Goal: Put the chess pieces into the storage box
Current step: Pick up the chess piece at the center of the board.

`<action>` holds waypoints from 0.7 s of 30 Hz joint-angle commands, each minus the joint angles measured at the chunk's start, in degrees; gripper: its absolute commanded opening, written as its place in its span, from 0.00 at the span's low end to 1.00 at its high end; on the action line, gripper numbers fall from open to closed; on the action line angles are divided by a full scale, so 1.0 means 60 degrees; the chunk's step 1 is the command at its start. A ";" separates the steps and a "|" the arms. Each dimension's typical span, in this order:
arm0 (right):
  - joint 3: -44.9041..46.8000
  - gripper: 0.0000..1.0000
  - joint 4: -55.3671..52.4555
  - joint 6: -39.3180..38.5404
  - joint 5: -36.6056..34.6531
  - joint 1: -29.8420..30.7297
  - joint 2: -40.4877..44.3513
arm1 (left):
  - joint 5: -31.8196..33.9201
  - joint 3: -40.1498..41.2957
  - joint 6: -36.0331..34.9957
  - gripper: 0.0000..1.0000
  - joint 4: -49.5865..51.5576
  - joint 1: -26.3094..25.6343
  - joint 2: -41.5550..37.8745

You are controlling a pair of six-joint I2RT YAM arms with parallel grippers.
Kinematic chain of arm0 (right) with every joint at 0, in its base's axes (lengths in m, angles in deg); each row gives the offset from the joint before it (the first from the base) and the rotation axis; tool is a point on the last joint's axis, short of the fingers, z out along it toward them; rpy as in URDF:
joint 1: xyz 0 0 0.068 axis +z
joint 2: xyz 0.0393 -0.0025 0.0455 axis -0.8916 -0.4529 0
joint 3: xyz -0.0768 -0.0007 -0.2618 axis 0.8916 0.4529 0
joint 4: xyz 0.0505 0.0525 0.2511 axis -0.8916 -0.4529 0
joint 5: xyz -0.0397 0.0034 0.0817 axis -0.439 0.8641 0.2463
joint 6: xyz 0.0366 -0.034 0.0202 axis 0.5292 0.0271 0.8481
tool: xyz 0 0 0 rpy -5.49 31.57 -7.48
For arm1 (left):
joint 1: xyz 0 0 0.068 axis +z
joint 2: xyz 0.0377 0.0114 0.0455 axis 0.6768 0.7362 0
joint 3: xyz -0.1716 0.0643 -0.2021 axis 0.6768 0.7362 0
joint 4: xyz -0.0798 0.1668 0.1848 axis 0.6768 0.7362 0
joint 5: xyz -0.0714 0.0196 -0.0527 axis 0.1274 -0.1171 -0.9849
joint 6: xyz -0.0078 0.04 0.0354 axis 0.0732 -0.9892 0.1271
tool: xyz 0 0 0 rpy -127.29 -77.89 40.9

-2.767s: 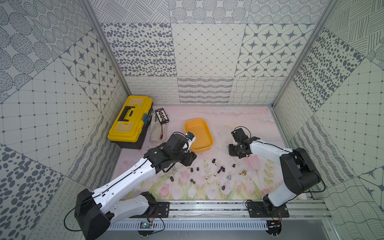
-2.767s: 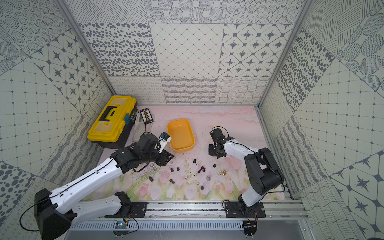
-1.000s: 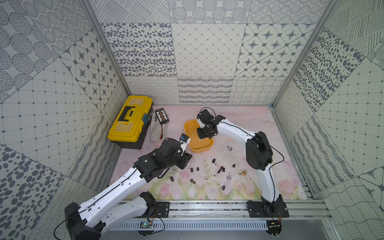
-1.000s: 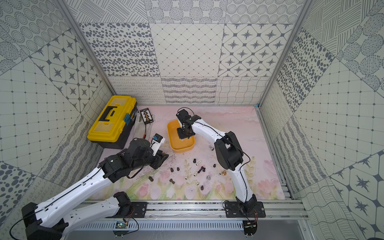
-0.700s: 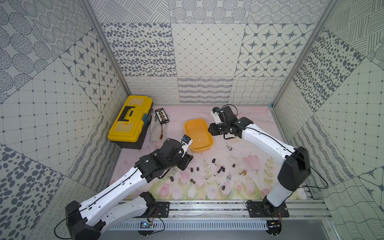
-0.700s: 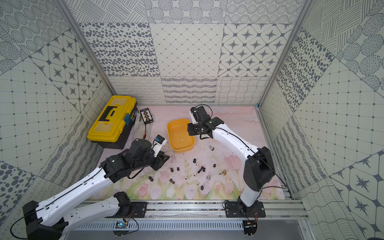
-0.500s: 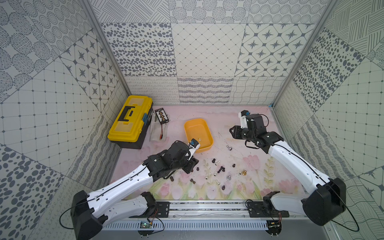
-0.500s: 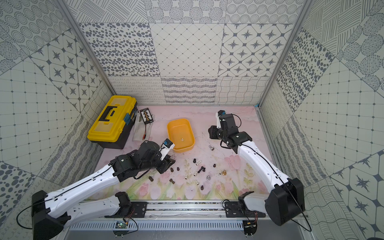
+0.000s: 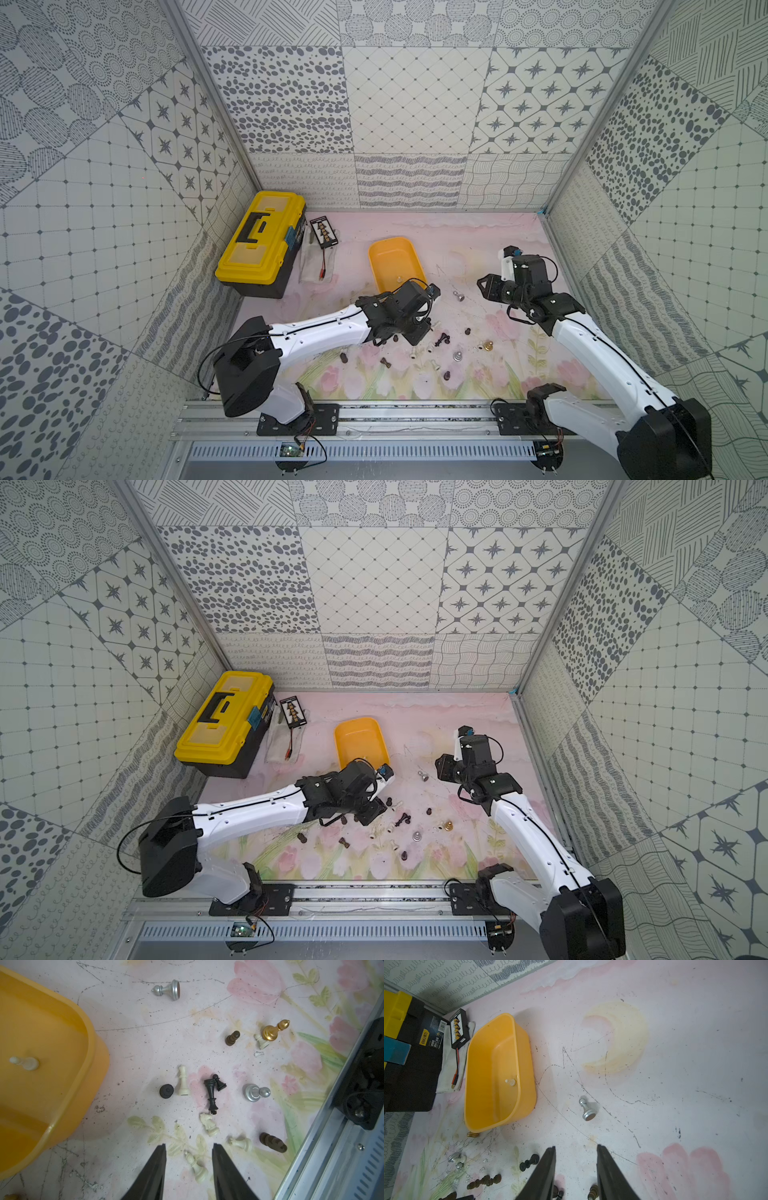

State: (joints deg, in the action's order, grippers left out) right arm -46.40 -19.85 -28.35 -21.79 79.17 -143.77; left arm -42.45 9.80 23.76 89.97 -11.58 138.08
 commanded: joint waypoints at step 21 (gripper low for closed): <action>0.0752 0.39 0.0709 0.0086 0.0323 -0.0016 0.0766 | 0.1369 -0.2340 0.0504 0.34 0.0812 -0.0061 0.3220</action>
State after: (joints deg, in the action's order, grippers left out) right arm -42.62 -17.77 -28.13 -20.22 79.17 -139.99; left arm -37.77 -2.31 25.90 91.39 -11.84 155.65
